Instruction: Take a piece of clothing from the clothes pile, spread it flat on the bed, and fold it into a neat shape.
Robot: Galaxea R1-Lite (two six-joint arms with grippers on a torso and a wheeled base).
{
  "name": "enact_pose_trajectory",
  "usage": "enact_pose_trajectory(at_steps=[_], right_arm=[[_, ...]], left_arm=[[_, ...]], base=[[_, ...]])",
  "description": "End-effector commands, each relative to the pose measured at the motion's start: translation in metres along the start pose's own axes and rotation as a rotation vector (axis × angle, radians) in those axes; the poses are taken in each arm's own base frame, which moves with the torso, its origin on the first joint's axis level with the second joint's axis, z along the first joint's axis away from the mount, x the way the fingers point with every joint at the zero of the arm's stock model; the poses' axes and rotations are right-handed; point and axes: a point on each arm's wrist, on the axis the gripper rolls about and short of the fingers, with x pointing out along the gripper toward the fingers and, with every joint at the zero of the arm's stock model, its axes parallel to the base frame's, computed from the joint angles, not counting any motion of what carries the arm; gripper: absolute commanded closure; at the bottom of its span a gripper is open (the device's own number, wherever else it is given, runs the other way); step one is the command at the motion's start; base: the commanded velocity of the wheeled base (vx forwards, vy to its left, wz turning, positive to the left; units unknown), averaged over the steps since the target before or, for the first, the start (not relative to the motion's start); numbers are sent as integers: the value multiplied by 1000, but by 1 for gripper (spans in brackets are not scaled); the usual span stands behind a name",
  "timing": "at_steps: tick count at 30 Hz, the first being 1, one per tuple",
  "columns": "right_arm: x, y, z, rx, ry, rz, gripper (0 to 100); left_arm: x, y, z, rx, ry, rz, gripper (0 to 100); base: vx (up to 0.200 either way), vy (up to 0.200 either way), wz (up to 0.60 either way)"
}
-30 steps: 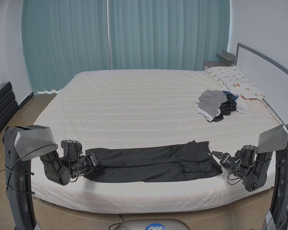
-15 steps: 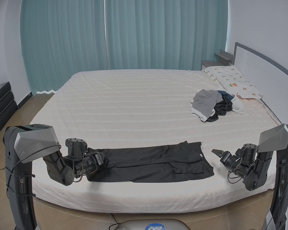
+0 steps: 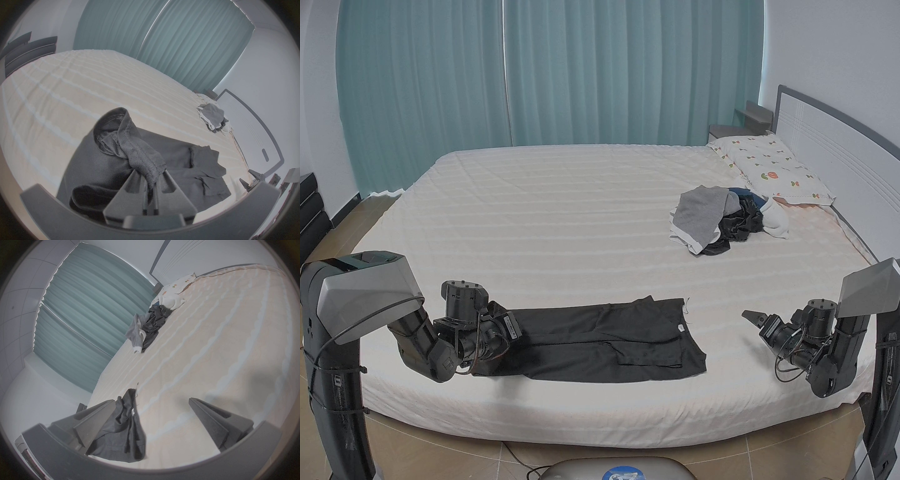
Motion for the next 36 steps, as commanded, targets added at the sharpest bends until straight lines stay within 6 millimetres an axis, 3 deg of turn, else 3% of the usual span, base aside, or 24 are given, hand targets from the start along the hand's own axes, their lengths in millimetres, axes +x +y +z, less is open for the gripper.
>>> enact_pose_trajectory(at_steps=[1,30,36], right_arm=[[0,0,0,0,1,0,0],[2,0,-5,-2,18,-2,0],[1,-1,-6,-1,19,-3,0]], left_arm=[[-5,-10,5,-3,-6,-19,100],[3,-39,6,-130,10,-39,100],[9,-41,-3,-121,25,-37,100]], base=[[0,-200,0],[0,-200,0],[0,-133,0]])
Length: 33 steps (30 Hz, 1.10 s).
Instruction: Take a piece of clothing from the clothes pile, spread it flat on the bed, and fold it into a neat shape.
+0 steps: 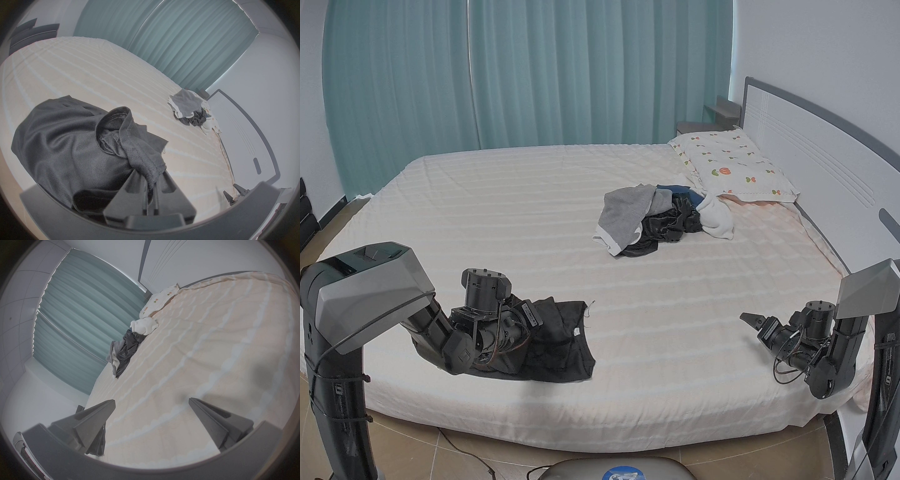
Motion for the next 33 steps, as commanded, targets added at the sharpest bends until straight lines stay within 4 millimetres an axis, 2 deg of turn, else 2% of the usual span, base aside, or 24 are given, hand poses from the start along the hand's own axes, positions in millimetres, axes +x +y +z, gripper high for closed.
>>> enact_pose_trajectory(at_steps=[1,11,12,17,25,28,33], right_arm=[[0,-1,-1,1,3,-2,0],[0,-1,-2,0,8,-5,0],[0,-1,-2,0,8,-5,0],[0,-3,-4,1,12,-12,0],[-1,-3,-4,1,13,-13,0],[-1,-3,-3,1,9,-11,0],[-1,-3,-3,1,5,-13,0]], left_arm=[[6,2,-6,6,14,7,100],[21,4,-8,-34,-30,32,100],[20,4,-7,-41,-34,27,0],[15,0,-3,-104,-40,1,0],[2,-16,-1,-105,-53,-38,0],[2,-15,2,-129,-67,-30,0],[-4,-1,5,-153,-76,16,0]], base=[[0,0,0],[0,0,0],[0,0,0],[0,0,0],[0,0,0],[0,0,0],[0,0,0]])
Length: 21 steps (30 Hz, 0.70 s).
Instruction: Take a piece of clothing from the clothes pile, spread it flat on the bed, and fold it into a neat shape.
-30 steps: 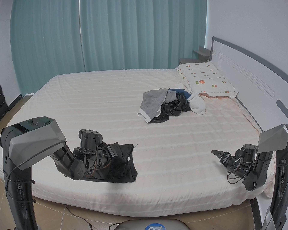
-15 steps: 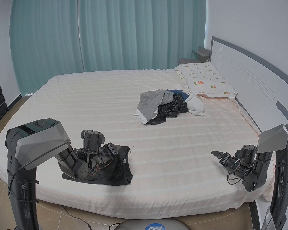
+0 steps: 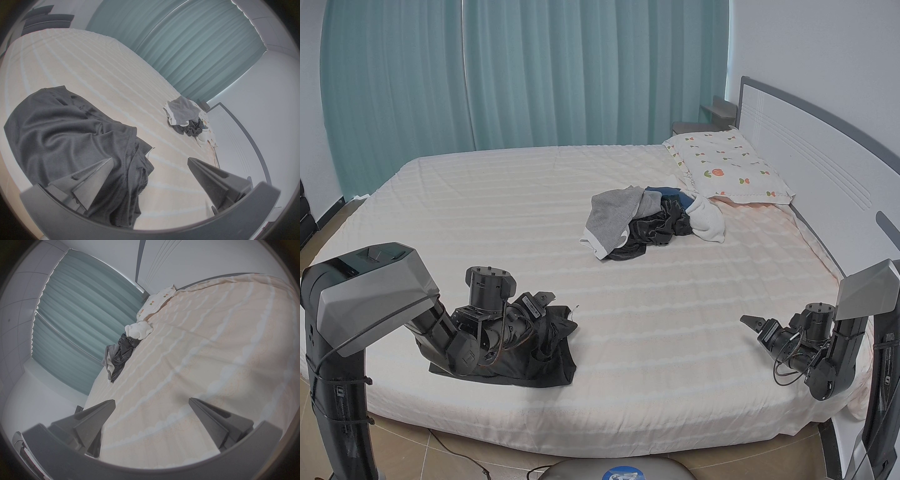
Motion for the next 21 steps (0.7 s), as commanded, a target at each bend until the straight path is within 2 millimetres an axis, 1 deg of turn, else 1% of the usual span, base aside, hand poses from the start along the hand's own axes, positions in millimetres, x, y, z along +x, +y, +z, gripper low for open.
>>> enact_pose_trajectory(at_steps=[1,2,3,4,6,10,11,13,16,21], right_arm=[[0,0,0,0,0,-1,0],[0,0,0,0,0,-1,0],[0,0,0,0,0,-4,0],[0,-1,-1,1,1,-5,0],[0,-1,-1,1,2,-6,0],[0,-1,-1,1,2,-6,0],[0,-1,-1,1,0,-6,0],[0,-1,-1,1,1,-9,0],[0,-1,-1,1,1,-9,0],[1,-2,-3,1,4,-10,0]], left_arm=[[-7,8,8,-12,-27,32,0],[-7,8,8,-12,-27,32,0],[-7,15,17,-25,-67,64,0],[-8,19,22,-33,-87,78,0],[-11,22,26,-39,-94,88,0],[-12,23,26,-40,-93,93,0],[-11,32,21,-43,-70,120,0],[-15,36,19,-46,-53,124,0],[-17,40,19,-52,-37,124,0],[-16,51,29,-76,-23,120,0]], base=[[0,0,0],[0,0,0],[0,0,0],[0,0,0],[0,0,0],[0,0,0],[0,0,0],[0,0,0],[0,200,0],[0,200,0]])
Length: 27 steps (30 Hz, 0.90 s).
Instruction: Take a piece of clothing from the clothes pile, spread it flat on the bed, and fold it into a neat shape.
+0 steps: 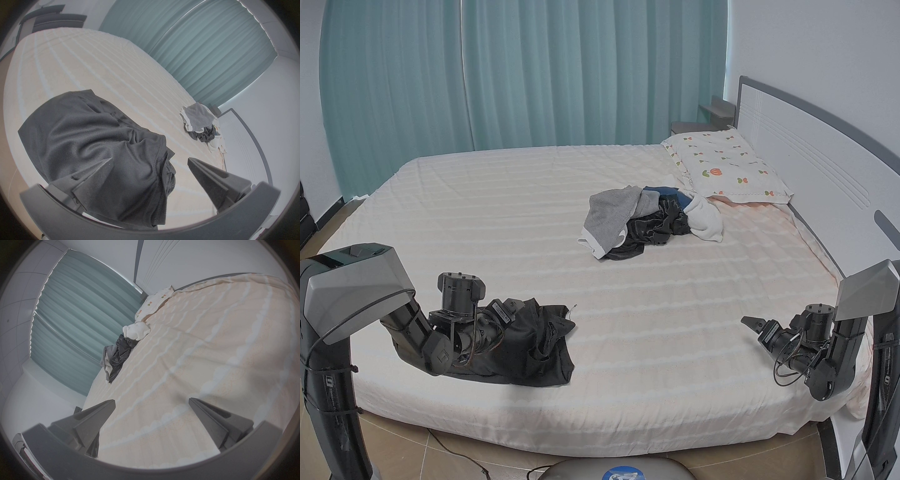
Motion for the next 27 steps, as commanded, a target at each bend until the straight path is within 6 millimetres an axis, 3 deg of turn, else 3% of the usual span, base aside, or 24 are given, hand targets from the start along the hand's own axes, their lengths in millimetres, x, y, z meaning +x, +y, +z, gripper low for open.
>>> enact_pose_trajectory(at_steps=[1,14,27], right_arm=[[1,0,-2,-2,7,1,0],[0,2,-4,-6,13,2,0],[-2,20,-23,-37,73,41,0]], left_arm=[[1,9,9,-20,5,7,0],[2,15,15,-28,-1,18,0],[2,23,24,-42,28,-7,0]], base=[[0,200,0],[0,200,0],[0,200,0]])
